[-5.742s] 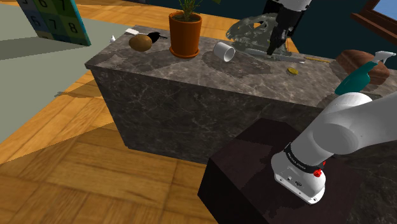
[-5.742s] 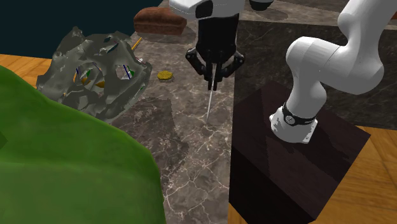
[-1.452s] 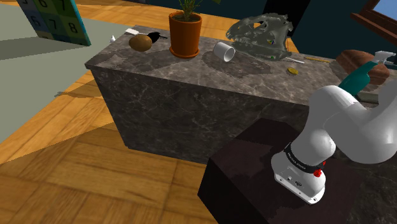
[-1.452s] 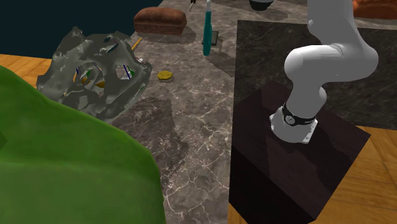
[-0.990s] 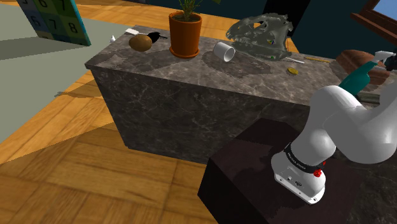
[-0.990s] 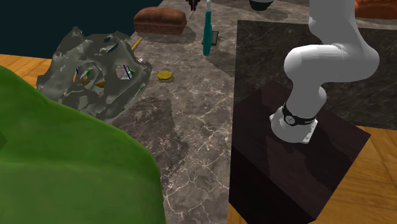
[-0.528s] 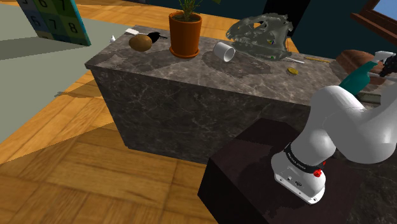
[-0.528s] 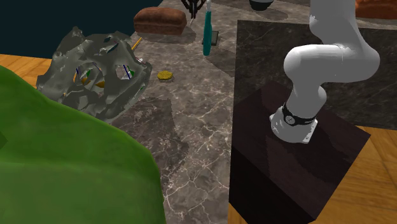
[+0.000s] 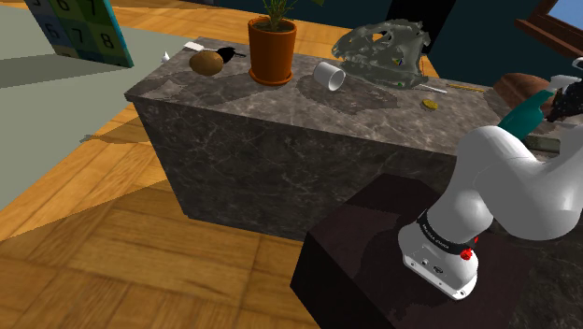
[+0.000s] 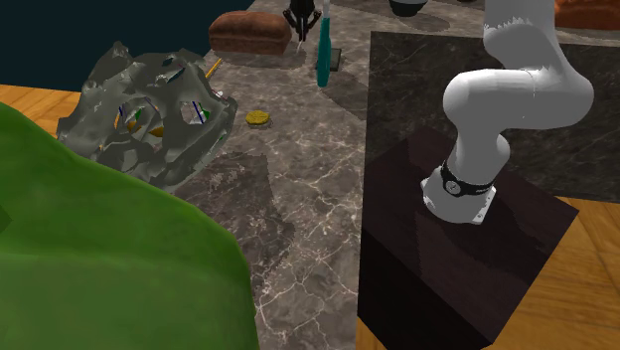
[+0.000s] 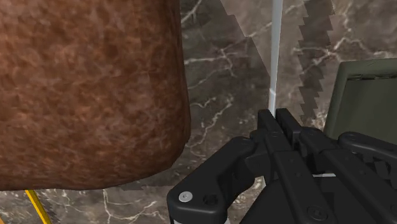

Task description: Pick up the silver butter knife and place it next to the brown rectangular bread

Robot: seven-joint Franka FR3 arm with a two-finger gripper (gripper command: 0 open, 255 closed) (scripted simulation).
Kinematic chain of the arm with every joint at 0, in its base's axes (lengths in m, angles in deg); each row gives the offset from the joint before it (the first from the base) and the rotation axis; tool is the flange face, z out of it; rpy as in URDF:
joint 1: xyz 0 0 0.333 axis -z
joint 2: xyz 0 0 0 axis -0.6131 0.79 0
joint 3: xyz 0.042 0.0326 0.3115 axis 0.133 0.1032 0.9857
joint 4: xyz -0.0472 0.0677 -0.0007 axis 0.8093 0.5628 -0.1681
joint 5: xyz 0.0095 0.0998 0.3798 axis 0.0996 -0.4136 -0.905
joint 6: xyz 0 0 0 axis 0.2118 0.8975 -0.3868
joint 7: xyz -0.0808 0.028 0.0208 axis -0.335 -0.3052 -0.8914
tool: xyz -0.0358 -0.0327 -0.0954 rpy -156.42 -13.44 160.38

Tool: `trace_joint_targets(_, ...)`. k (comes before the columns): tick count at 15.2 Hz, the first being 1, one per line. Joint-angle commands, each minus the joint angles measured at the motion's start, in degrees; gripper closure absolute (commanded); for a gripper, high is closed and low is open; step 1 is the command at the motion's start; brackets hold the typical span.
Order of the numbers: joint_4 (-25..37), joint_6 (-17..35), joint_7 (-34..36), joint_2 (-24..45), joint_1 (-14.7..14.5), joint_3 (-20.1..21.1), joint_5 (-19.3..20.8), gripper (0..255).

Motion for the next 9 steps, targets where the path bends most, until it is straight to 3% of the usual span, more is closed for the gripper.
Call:
trace_joint_targets(1, -0.58, 1.09, 0.14, -0.69, -0.01, -0.47, 0.51, 255)
trace_joint_targets(9, -1.27, 1.99, 0.35, -1.10, 0.08, -0.76, 0.86, 255)
